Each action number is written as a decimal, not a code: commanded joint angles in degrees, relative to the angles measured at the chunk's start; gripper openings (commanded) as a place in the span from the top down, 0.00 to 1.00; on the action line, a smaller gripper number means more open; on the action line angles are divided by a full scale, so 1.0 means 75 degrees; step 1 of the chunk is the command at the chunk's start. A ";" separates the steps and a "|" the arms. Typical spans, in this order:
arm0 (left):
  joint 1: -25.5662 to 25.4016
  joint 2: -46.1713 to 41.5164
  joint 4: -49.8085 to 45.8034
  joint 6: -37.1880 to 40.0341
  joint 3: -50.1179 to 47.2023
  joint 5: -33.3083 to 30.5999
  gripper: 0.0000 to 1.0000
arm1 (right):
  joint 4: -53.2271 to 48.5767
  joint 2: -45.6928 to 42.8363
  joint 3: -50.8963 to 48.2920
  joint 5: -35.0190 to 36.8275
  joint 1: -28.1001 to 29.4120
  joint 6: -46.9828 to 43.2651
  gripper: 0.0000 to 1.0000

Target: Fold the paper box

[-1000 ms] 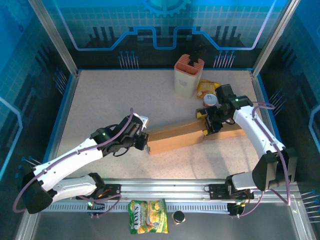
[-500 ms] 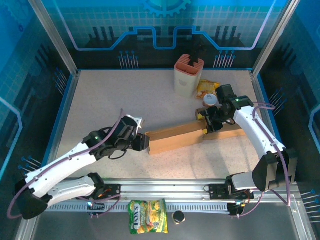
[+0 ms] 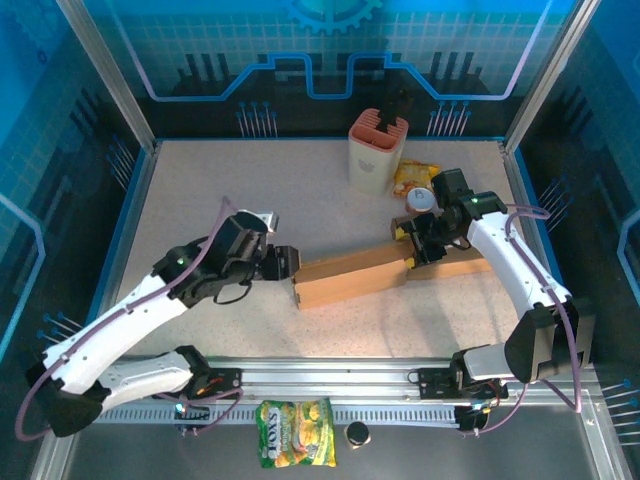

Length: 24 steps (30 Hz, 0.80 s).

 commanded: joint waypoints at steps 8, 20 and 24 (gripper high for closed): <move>0.0198 0.0609 -0.0237 -0.0150 0.0014 0.0297 0.58 | -0.0228 -0.0066 -0.0187 0.0066 0.0102 0.0196 0.44; 0.0206 0.0305 0.0147 -0.0342 -0.0896 0.0511 0.62 | -0.0168 -0.0132 -0.0322 0.0035 0.0122 0.0144 0.45; 0.0197 0.0248 0.0190 -0.0296 -0.0947 0.0466 0.63 | -0.0137 -0.0192 -0.0330 0.0091 0.0118 0.0081 0.44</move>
